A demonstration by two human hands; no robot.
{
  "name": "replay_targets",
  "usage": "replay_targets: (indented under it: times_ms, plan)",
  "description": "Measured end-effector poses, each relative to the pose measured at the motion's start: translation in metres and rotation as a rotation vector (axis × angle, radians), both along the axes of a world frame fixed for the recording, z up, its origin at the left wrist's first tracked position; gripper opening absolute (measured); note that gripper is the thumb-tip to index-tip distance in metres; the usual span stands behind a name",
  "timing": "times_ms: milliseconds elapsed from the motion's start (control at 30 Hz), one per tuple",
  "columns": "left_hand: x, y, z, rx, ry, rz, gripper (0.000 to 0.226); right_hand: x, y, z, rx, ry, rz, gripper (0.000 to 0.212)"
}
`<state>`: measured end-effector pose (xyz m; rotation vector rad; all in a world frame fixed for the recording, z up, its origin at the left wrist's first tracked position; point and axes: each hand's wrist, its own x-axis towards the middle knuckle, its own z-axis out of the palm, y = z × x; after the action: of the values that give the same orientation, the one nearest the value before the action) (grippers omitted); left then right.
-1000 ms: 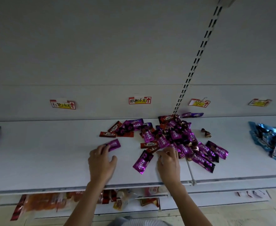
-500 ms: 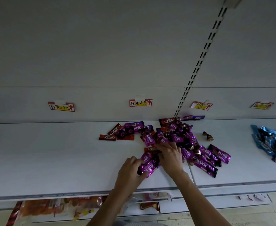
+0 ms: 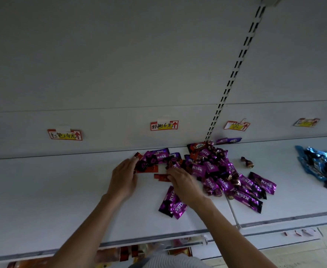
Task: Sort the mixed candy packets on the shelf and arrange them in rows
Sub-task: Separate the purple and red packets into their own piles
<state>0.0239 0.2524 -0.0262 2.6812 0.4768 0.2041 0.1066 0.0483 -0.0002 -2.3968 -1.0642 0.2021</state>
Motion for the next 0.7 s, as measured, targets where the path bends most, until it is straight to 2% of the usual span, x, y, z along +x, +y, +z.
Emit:
replay_targets:
  times_ms: [67, 267, 367, 500, 700]
  plan:
    - [0.003, 0.001, 0.001, -0.013, 0.03, -0.022, 0.057, 0.0, 0.003, -0.006, -0.016, 0.073, 0.011, 0.026]
    - [-0.008, 0.009, -0.001, -0.026, 0.0, 0.043, 0.053, 0.023, -0.017, -0.015, -0.058, -0.089, -0.273, 0.03]
    - [-0.014, 0.01, -0.003, -0.074, -0.028, 0.1, 0.05, 0.019, -0.004, -0.012, -0.077, -0.042, -0.256, 0.028]
    - [-0.014, 0.009, -0.001, -0.156, -0.064, 0.16, 0.037, 0.016, 0.008, -0.015, -0.125, -0.008, -0.19, 0.036]
    - [-0.022, 0.007, 0.0, -0.18, -0.099, 0.164, 0.031, 0.014, 0.001, -0.023, 0.056, -0.188, -0.208, 0.009]
